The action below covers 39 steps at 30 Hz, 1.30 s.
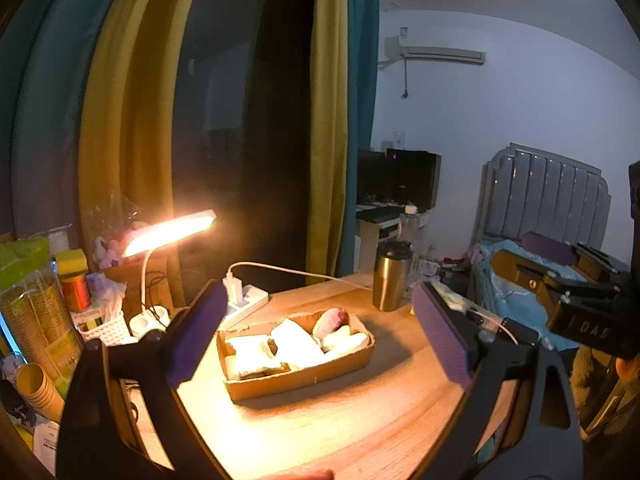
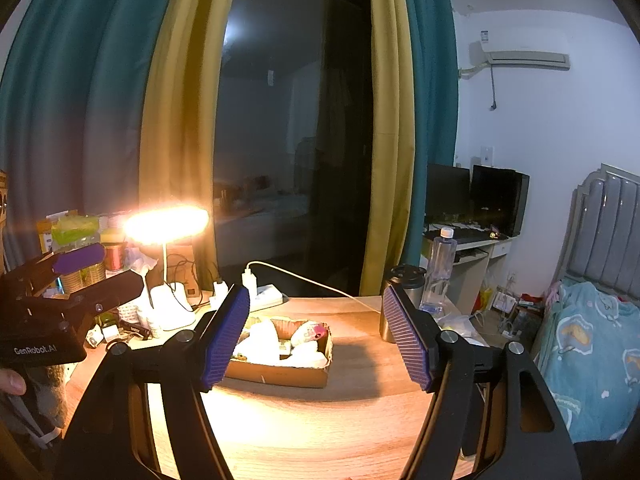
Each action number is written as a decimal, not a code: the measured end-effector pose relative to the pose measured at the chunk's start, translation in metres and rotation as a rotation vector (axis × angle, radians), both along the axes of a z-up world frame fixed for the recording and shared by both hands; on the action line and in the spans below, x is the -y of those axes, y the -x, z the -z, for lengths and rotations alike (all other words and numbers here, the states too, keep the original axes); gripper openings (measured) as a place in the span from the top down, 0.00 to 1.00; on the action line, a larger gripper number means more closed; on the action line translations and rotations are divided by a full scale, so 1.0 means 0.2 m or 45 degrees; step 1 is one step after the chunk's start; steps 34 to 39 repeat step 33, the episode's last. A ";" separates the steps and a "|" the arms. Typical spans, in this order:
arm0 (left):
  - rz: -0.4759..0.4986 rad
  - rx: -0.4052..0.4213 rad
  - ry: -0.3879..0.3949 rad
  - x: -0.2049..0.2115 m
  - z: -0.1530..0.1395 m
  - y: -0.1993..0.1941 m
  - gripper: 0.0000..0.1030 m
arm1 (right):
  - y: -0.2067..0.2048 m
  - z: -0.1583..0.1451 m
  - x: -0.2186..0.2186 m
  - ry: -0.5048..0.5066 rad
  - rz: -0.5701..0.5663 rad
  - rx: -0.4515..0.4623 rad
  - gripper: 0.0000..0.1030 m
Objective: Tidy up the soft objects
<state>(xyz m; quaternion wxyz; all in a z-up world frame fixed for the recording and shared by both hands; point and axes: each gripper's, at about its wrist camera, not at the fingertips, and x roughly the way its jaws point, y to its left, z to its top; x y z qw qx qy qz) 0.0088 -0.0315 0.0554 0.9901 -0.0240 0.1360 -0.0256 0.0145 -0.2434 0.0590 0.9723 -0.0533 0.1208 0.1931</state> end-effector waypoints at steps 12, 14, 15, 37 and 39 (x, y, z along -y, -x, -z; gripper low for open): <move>-0.004 0.003 0.004 -0.01 0.00 0.01 0.08 | 0.00 -0.01 0.01 0.002 -0.012 0.000 0.30; -0.002 0.002 0.003 -0.01 0.00 0.01 0.08 | 0.00 -0.01 0.01 0.003 -0.013 -0.001 0.30; -0.001 0.003 0.002 -0.01 0.00 0.01 0.08 | 0.00 0.00 0.01 0.002 -0.013 0.000 0.30; 0.005 0.005 -0.005 -0.03 0.00 0.00 0.08 | -0.02 -0.02 0.01 0.018 -0.034 -0.020 0.30; 0.005 0.005 -0.005 -0.03 0.00 0.00 0.08 | -0.02 -0.02 0.01 0.018 -0.034 -0.020 0.30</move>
